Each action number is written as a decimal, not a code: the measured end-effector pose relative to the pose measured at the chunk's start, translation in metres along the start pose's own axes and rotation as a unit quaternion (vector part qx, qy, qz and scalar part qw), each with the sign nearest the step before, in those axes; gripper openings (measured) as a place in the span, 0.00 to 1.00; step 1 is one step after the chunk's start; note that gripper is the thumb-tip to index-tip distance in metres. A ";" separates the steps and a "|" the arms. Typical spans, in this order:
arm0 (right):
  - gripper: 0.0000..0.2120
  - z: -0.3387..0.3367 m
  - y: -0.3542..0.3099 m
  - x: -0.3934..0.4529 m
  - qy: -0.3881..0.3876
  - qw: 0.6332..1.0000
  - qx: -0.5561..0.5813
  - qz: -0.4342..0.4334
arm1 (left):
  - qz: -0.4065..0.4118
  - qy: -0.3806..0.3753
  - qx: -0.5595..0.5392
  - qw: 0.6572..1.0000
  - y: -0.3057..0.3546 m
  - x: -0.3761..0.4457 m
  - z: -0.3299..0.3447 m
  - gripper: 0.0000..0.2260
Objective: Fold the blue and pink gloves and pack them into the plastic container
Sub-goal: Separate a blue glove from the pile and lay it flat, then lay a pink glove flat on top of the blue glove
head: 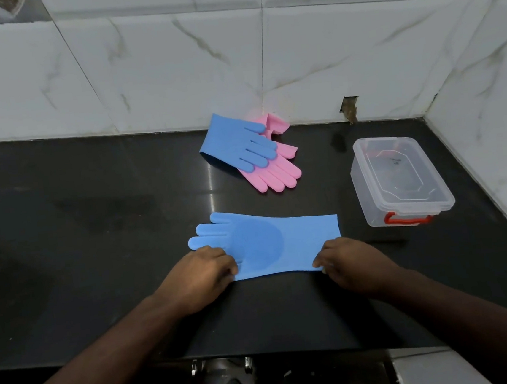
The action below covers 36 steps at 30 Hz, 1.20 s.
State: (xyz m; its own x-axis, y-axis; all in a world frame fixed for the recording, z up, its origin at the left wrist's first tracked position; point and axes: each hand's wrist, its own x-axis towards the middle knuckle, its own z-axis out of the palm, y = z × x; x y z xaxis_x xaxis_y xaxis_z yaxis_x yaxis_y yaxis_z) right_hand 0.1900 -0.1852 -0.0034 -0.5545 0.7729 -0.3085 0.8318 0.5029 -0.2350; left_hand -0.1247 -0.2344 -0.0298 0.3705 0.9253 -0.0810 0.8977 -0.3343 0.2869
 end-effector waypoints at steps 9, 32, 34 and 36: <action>0.14 -0.004 0.006 -0.002 0.004 0.999 0.030 0.041 | -0.002 0.043 -0.032 0.999 0.005 0.000 0.001 0.08; 0.25 0.005 0.017 0.021 0.092 0.975 0.103 0.176 | -0.095 0.005 0.022 0.995 0.006 0.030 -0.002 0.32; 0.22 -0.001 0.013 0.026 0.146 0.964 0.131 0.177 | -0.096 0.059 0.007 0.994 0.009 0.039 -0.005 0.27; 0.18 -0.010 0.010 0.036 0.164 0.956 0.166 0.179 | -0.100 0.084 -0.013 0.991 0.012 0.054 -0.008 0.20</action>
State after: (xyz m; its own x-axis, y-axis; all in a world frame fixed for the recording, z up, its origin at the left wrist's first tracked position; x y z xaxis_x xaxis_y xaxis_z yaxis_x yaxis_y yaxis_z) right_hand 0.1790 -0.1486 -0.0078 -0.1528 0.9794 -0.1318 0.8822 0.0751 -0.4649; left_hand -0.0954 -0.1867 -0.0231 0.1392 0.9900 0.0219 0.9419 -0.1392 0.3056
